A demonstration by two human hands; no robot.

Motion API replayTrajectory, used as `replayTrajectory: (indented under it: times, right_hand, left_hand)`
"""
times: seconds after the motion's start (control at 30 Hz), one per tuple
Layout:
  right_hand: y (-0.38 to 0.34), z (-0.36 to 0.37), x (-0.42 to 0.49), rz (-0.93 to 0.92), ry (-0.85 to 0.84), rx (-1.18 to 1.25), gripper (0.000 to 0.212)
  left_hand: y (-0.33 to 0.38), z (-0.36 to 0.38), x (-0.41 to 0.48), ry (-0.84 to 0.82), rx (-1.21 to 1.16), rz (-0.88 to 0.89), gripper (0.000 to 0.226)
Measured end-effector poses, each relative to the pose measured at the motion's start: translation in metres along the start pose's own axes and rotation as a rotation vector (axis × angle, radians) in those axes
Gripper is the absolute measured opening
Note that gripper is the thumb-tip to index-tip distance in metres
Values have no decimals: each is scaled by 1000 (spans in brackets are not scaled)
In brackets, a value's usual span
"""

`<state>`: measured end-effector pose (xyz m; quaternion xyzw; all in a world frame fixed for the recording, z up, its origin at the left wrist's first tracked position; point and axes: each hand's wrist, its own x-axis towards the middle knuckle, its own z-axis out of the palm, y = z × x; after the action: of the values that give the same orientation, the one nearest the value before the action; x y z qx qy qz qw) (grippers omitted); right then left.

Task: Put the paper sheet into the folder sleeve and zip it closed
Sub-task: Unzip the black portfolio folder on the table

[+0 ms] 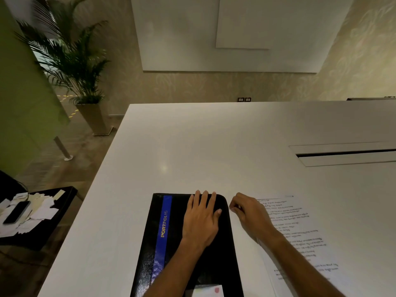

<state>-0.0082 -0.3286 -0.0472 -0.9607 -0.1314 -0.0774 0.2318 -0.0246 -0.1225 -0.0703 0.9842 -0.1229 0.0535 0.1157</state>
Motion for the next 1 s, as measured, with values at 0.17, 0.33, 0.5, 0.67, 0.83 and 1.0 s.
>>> replayTrajectory:
  times: [0.17,0.33,0.5,0.67,0.83,1.0]
  right_hand:
    - [-9,-5,10,6,-5,-25,20]
    - [-7,-6,-10,-15,-11,3,24]
    - [-9,-6,-30,-38,-21,5,25]
    - [-11,-4,-39,-21,13,59,27]
    - [-10,-3,-47,-11,5,86,27]
    - [-9,-8,-47,-27,-29,85,27]
  left_hand:
    - [-4,-1,3,7,9,-21,65]
    - [-2,0,6,9,1,-29,63]
    - [-2,-2,5,15,8,-36,64]
    - [-2,0,6,13,2,-43,62]
    - [0,1,5,15,-10,-39,61]
    - [-2,0,6,24,-8,-42,61]
